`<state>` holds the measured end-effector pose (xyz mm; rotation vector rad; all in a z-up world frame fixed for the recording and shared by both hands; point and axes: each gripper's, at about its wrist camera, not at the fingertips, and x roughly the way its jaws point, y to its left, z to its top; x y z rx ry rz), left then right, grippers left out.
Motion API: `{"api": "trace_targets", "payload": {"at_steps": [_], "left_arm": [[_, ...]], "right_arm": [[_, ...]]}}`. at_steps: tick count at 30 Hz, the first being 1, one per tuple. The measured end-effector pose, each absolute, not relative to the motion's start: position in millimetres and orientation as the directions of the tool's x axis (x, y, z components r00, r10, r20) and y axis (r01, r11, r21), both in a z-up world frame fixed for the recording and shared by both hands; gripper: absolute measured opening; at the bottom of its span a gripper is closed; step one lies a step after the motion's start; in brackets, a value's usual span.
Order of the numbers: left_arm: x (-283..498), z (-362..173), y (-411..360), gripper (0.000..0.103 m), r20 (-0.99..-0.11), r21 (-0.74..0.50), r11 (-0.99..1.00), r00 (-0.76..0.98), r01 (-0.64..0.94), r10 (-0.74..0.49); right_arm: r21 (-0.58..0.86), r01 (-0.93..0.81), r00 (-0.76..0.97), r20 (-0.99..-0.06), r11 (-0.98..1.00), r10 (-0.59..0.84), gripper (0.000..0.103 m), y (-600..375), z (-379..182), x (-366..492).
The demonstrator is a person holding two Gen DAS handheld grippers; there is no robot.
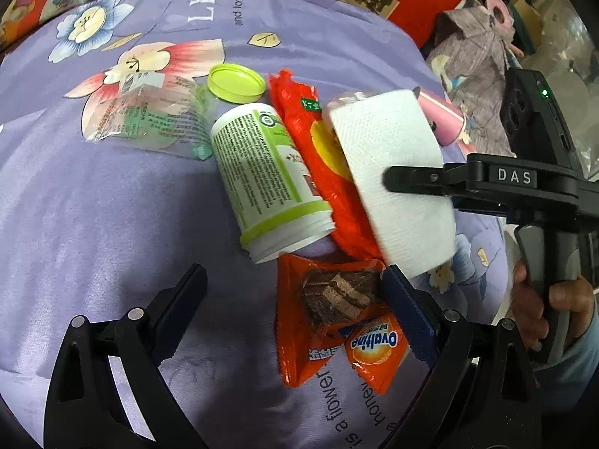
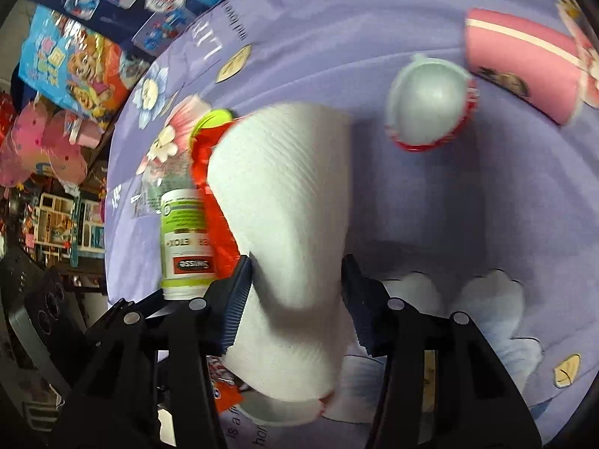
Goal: Collect trash
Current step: 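Grasp the white paper towel roll with the right gripper and lift it, then grasp the clear plastic bag with the left gripper while the right gripper holds the paper towel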
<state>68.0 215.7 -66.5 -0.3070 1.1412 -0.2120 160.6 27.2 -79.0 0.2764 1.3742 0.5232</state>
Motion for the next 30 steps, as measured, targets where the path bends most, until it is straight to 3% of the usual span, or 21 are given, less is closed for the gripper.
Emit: {"api": "trace_targets", "payload": {"at_steps": [3, 5, 7, 10, 12, 13, 15, 16, 17, 22, 30], "left_arm": [[70, -65, 209, 0.094, -0.861, -0.334, 0.942, 0.402, 0.015, -0.312], [69, -63, 207, 0.094, -0.861, -0.331, 0.943, 0.402, 0.019, -0.311], [70, -59, 202, 0.094, -0.860, -0.324, 0.946, 0.407, 0.029, -0.307], [72, -53, 195, 0.094, -0.859, -0.312, 0.949, 0.415, 0.044, -0.301], [74, -48, 189, 0.094, -0.858, -0.303, 0.951, 0.419, 0.057, -0.298], [74, -47, 187, 0.094, -0.858, -0.300, 0.952, 0.419, 0.062, -0.298], [77, -44, 179, 0.094, -0.857, -0.296, 0.952, 0.419, 0.077, -0.300], [79, -43, 175, 0.094, -0.858, -0.289, 0.954, 0.419, 0.085, -0.297], [81, -42, 169, 0.094, -0.859, -0.280, 0.956, 0.421, 0.092, -0.292], [89, -34, 150, 0.094, -0.860, -0.261, 0.956, 0.419, 0.131, -0.292], [109, -9, 109, 0.094, -0.847, -0.187, 0.956, 0.456, 0.224, -0.273]], "right_arm": [[0.477, -0.165, 0.115, -0.860, 0.863, 0.497, 0.048, 12, -80, 160], [0.459, -0.169, 0.128, -0.867, 0.872, 0.481, 0.037, 6, -79, 158], [0.465, -0.160, 0.126, -0.865, 0.870, 0.486, 0.032, -4, -79, 155], [0.471, -0.139, 0.141, -0.861, 0.871, 0.488, 0.032, -21, -76, 154], [0.501, -0.098, 0.133, -0.849, 0.860, 0.511, 0.044, -35, -78, 153], [0.515, -0.075, 0.125, -0.845, 0.854, 0.520, 0.060, -43, -79, 154], [0.491, -0.073, 0.158, -0.854, 0.868, 0.496, 0.049, -55, -77, 151], [0.467, -0.093, 0.174, -0.862, 0.880, 0.476, 0.024, -58, -75, 149], [0.465, -0.102, 0.167, -0.863, 0.879, 0.476, 0.013, -59, -76, 148], [0.475, -0.099, 0.169, -0.858, 0.874, 0.486, 0.005, -67, -80, 147], [0.426, -0.041, 0.271, -0.866, 0.904, 0.421, 0.004, -115, -63, 150]]}}
